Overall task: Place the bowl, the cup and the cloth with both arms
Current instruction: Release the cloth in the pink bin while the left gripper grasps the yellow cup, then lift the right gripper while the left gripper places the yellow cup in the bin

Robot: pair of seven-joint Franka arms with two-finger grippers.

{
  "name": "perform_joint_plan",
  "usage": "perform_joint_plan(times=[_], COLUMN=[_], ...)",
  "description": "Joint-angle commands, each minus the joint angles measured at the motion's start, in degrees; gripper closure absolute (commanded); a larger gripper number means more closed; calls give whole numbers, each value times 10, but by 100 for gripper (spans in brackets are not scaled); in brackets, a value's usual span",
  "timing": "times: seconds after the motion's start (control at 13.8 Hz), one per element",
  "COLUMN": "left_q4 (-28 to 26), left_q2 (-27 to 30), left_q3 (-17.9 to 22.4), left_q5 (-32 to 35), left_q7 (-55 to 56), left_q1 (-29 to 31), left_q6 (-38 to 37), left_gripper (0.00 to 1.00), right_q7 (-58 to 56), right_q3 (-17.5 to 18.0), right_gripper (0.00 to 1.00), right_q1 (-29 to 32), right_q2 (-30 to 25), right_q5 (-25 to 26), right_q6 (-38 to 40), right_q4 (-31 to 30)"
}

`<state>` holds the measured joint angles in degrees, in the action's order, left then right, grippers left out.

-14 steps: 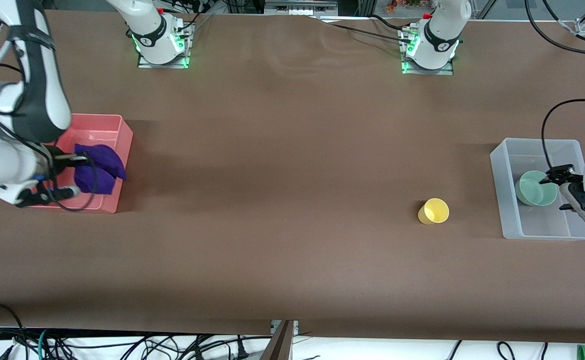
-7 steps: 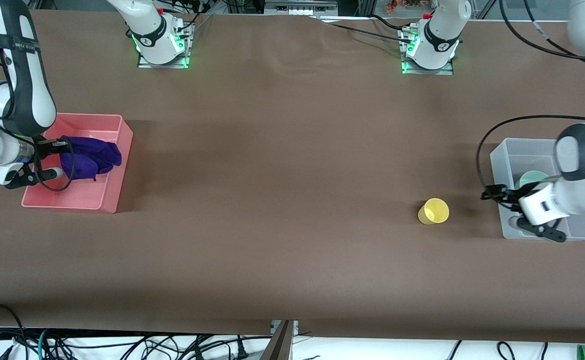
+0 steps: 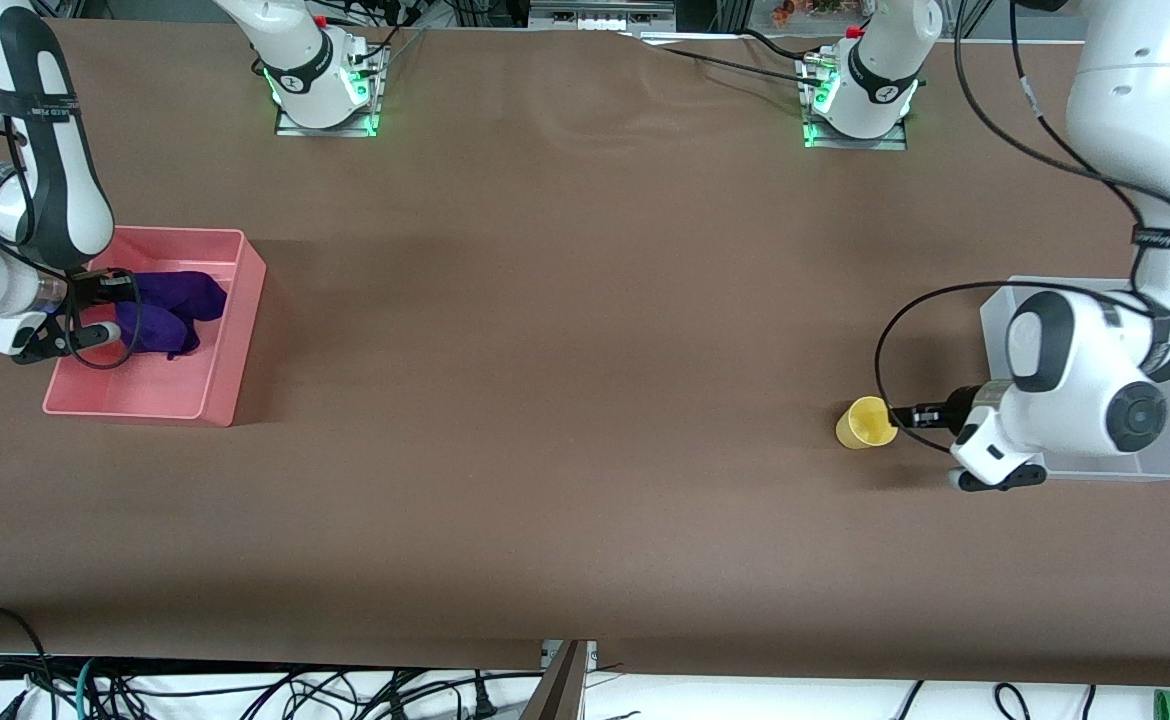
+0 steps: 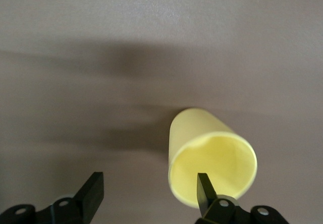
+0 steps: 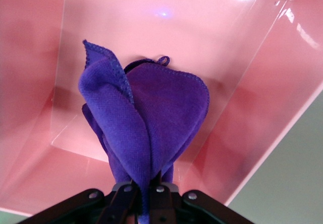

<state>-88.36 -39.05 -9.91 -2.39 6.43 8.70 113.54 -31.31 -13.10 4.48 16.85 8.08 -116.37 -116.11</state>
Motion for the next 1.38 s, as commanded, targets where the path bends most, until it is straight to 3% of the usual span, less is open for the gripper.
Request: perform_joint_plan(times=[0.0,0.07,0.51,0.65,0.8,1.16,1.31], left_q4=[-8,-14,-12,-2,6,1,-4], left_q2=[-12,-12,10,41,80,125,115], left_q3=[2,3,3,8,9,14,13], left_q5=[-10,-7,-6,5,62,226,248], left_q7=[8,10,4,-7,-46,-295,-374], left_q1=[-4,-19,-21,-19,-11,73,125], left_q6=[24,26,12,-49,-109,-186,-156], left_gripper=[88,100,100,100,100,100,100], right_q7=[3,2,124,187,202,205,207], right_q3=[3,7,110,141,170,163,168], right_gripper=[0,0,0,0,0,0,0], right_q1=[-1,-3,-3,-3,-3,-3,-3], right_q2=[-15,-26,-48,-55,-71,-96,-103], right_q5=[-5,-21,-61,-82,-77,-80,-76], right_q6=[-5,-2,173,229,265,243,250], right_q4=[4,21,184,221,257,317,319])
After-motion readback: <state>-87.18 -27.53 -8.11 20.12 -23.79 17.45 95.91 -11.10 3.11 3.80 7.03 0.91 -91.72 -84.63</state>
